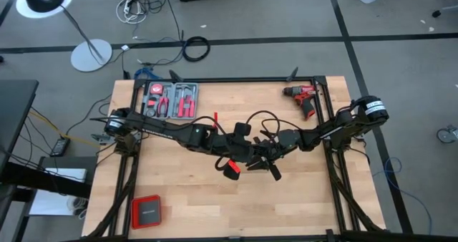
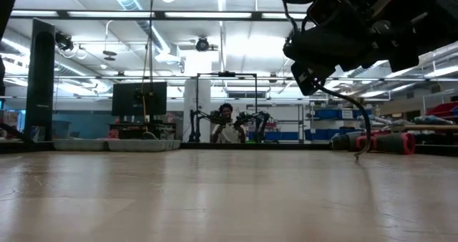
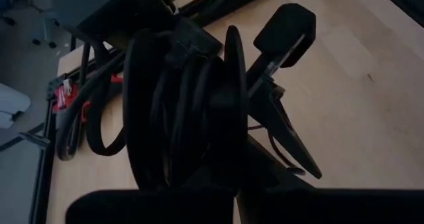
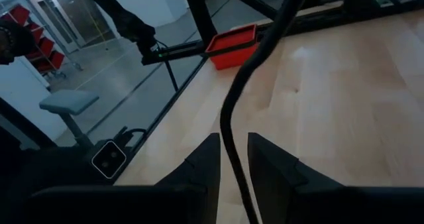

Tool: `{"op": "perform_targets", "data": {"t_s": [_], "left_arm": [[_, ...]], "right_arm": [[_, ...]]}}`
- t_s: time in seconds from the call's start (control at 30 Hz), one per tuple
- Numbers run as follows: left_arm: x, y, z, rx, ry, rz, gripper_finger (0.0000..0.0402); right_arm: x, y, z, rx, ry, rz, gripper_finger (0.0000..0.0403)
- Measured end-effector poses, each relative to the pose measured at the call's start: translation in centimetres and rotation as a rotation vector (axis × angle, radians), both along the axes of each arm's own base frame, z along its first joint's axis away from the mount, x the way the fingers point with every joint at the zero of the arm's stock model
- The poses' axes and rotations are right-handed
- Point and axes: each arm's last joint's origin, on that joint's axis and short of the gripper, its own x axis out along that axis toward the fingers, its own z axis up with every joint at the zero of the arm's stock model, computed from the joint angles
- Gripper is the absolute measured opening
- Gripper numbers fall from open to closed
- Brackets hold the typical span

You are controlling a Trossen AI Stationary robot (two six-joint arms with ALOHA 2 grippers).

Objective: Coil cords
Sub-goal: Coil the black wire on the spool

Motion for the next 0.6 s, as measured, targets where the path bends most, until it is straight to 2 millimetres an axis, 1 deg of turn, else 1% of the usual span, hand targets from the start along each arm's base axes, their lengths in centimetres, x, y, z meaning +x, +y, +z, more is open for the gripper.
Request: {"op": "perform_targets", "data": {"t_s": [0.3,0.6], "left_arm": [[0.06,0.07,-0.05,0.018,-0.005,0.023,0.0001],[0.07,0.1,-0.04,0.022,-0.008,0.034,0.0001]], "right_arm": [[-0.04,-0.16,-0.32,-0.032,0.019,-0.047,0.0075],[-0.1,-0.16,-0.52,-0.038,0.038,-0.047,0.0074]]}}
